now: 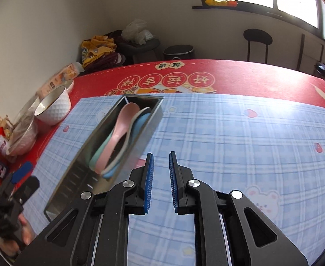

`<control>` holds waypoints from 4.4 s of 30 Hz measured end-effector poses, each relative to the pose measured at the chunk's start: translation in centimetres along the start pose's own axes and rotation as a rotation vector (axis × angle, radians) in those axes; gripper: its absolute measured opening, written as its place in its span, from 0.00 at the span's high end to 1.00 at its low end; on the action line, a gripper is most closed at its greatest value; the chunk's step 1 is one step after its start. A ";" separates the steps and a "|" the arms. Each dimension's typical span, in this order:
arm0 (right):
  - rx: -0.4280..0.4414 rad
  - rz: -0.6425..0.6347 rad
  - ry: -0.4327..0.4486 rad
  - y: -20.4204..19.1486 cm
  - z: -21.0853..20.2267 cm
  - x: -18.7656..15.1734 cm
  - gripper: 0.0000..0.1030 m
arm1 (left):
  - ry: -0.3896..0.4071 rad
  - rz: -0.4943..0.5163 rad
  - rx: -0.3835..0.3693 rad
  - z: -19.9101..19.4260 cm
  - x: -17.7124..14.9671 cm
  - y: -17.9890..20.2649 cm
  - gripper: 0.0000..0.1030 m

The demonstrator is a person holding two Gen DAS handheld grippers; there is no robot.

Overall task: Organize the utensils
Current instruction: 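Move the right tool onto the pink chopstick and close its fingers, then grasp the second blue chopstick with the left tool while the right tool holds the pink chopstick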

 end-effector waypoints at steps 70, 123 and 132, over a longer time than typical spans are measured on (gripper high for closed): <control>0.100 -0.096 -0.030 7.5 -4.8 -9.7 0.93 | -0.087 0.210 -0.066 -0.2 -4.7 14.0 0.10; 0.197 0.233 0.145 14.1 -8.2 -10.6 0.93 | -0.412 0.285 0.021 7.0 -7.0 17.7 0.81; 0.212 0.239 0.144 14.1 -8.2 -10.5 0.93 | -0.347 0.287 0.008 5.8 -7.9 17.9 0.81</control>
Point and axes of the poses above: each gripper's, at about its wrist camera, not at the fingertips, and z roughly the way its jaws point, y to its right, x to its top, the point moved 1 cm from there along z, roughly the way its jaws point, and after that the axes turned 1 degree about -z, right-handed, at the moved point
